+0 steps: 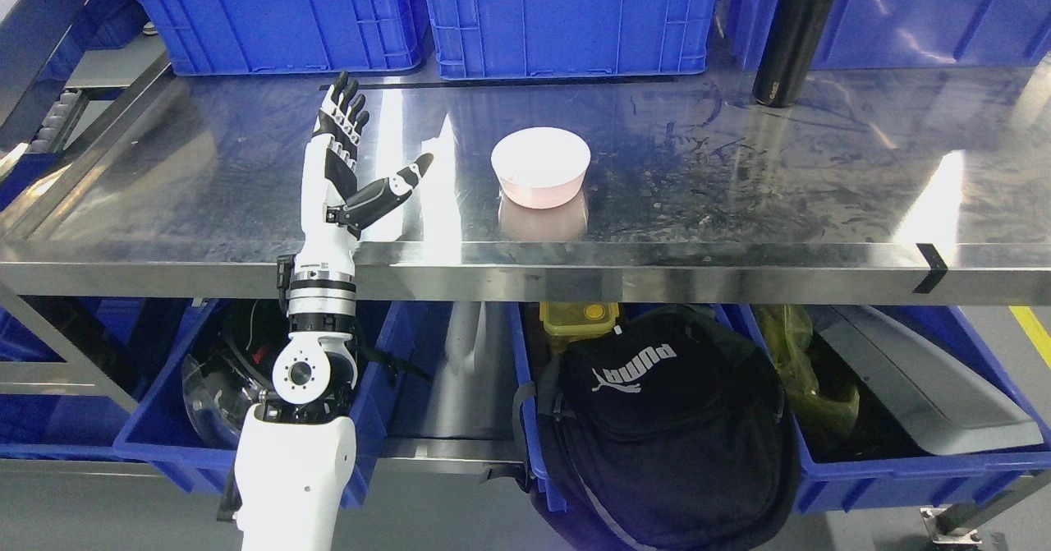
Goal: Stack pink IKEA bowl on shelf middle layer
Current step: 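Reach the left hand toward the pink bowl on the steel shelf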
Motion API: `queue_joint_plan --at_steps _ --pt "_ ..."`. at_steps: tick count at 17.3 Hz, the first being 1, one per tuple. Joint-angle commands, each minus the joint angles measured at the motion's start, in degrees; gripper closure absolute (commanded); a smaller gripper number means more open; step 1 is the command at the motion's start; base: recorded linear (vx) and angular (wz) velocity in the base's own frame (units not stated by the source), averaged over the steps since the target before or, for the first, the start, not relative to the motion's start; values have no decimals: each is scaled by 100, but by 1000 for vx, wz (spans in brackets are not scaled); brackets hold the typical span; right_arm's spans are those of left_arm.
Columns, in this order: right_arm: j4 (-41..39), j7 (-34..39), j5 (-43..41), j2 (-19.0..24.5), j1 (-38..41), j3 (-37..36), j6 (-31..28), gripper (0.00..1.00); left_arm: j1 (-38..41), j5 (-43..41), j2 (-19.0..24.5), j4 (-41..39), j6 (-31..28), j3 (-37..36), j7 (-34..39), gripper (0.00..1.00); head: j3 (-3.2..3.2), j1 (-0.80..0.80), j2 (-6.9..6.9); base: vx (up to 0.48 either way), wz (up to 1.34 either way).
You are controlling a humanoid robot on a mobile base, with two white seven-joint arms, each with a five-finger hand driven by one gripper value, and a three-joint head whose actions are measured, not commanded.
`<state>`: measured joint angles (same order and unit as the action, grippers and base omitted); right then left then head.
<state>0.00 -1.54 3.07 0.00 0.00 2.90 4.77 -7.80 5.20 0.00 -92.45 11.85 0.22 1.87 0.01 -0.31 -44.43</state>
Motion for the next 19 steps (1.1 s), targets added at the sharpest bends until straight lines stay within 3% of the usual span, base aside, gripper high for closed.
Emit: queue_joint_plan --at_steps 1,3,4,7,8,10,13,16,17,19 --pt "-100 5 0 -100 132 0 -2 0 -20 -2 100 -2 -16 -172 -29 0 0 0 0 -50 7" --pt "-100 5 0 -100 132 0 -2 0 -142 -10 100 -2 63 -32 -47 0 0 0 0 -57 13" --pt "-100 5 0 -100 132 0 -2 0 -291 -106 322 -2 98 39 -90 0 0 0 0 -55 -15" --pt "-100 5 0 -100 132 0 -2 0 -677 -1176 1956 -2 107 48 -887 0 0 0 0 -70 -58" --pt "-100 5 0 -100 132 0 -2 0 -914 -1519 2308 -2 107 48 -1421 0 0 0 0 -84 -108" --pt "-100 5 0 -100 132 0 -2 0 -1423 -2091 2618 -2 151 39 -2450 0 0 0 0 -51 -79" --pt "-100 5 0 -100 132 0 -2 0 -1750 -2978 2803 -2 213 -83 -3446 0 0 0 0 -11 -32" --pt "-100 5 0 -100 132 0 -2 0 -1926 -3533 2751 7 204 -486 -3693 0 0 0 0 15 13" --pt "-100 5 0 -100 132 0 -2 0 -2057 -3561 2664 7 195 -610 -3799 0 0 0 0 20 38" --pt "-100 5 0 -100 132 0 -2 0 -2120 -3596 2052 34 195 -760 -3975 0 0 0 0 18 74"
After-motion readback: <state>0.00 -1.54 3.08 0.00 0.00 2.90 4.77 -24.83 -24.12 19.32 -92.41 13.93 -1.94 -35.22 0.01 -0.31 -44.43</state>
